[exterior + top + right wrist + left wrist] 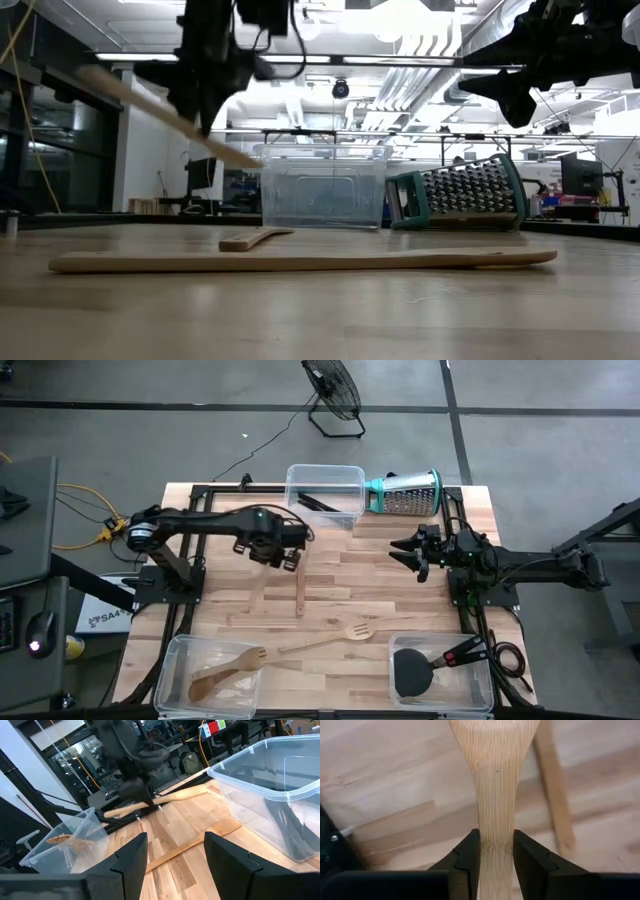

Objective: Pick & Place Kitchen Items
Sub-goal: Put the brown spatula into the bottom right transparent bin

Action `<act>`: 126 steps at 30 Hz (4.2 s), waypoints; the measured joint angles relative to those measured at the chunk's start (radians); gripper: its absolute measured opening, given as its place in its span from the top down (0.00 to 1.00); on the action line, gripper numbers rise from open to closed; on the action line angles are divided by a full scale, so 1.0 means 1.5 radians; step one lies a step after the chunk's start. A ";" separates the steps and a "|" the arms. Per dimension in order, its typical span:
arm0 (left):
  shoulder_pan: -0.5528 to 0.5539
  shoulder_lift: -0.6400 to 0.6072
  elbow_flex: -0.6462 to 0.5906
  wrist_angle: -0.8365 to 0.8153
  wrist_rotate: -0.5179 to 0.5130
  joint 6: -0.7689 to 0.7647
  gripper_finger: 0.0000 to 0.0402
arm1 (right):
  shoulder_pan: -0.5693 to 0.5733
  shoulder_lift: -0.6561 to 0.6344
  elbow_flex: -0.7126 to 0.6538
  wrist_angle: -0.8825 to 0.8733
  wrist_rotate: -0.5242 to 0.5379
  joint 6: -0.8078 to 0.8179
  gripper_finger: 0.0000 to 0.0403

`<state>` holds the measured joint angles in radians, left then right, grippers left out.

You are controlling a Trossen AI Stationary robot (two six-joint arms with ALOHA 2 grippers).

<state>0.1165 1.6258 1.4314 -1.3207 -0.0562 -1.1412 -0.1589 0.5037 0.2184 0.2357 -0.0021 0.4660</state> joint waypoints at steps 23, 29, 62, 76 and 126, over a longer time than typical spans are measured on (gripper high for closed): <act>-0.008 -0.145 0.045 0.185 0.216 0.181 0.78 | 0.000 0.014 0.000 0.000 0.000 0.000 0.53; -0.008 -0.154 0.046 0.363 0.267 0.270 0.78 | 0.000 0.014 0.000 0.000 0.000 0.000 0.53; -0.008 -0.153 0.045 0.905 0.268 0.588 0.78 | 0.000 0.014 0.000 0.001 0.001 0.000 0.53; -0.008 -0.153 0.045 0.928 0.280 0.601 0.78 | 0.000 0.014 0.000 0.006 -0.051 0.076 0.53; -0.008 -0.117 0.044 0.956 0.240 0.711 0.78 | 0.153 0.522 0.603 0.059 0.081 -0.289 0.25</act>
<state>0.1043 1.4496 1.4979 0.1132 0.3035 -0.0753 0.0704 1.2866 1.1235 0.3241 0.1188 0.0329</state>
